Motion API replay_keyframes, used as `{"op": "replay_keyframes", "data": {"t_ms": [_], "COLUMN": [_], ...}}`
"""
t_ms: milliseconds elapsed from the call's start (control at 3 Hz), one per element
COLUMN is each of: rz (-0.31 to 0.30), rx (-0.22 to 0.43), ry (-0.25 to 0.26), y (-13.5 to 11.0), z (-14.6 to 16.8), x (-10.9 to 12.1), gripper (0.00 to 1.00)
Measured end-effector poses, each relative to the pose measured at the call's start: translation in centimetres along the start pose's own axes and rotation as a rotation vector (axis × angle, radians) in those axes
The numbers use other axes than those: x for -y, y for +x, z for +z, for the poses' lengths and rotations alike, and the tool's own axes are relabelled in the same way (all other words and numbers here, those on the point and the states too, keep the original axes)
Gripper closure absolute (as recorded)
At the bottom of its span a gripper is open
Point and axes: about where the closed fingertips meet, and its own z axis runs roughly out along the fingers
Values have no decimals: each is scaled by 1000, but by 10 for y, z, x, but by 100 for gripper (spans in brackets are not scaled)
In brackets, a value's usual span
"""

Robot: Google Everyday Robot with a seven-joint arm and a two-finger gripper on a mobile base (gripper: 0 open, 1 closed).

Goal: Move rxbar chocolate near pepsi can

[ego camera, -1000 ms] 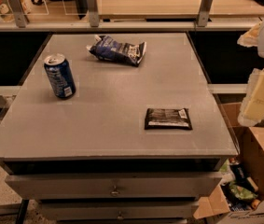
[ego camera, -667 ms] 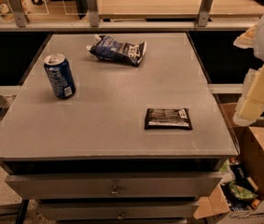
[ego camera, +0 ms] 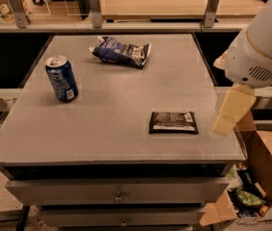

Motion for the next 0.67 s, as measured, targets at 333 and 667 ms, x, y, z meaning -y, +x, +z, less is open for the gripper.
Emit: {"op": "replay_keyframes", "data": {"t_ms": [333, 667], "rz": [-30, -61], "rx": [4, 18], "ry": [-16, -32], "y": [-10, -19], "z": [37, 71], "x": [-7, -10], "gripper": [0, 0]}}
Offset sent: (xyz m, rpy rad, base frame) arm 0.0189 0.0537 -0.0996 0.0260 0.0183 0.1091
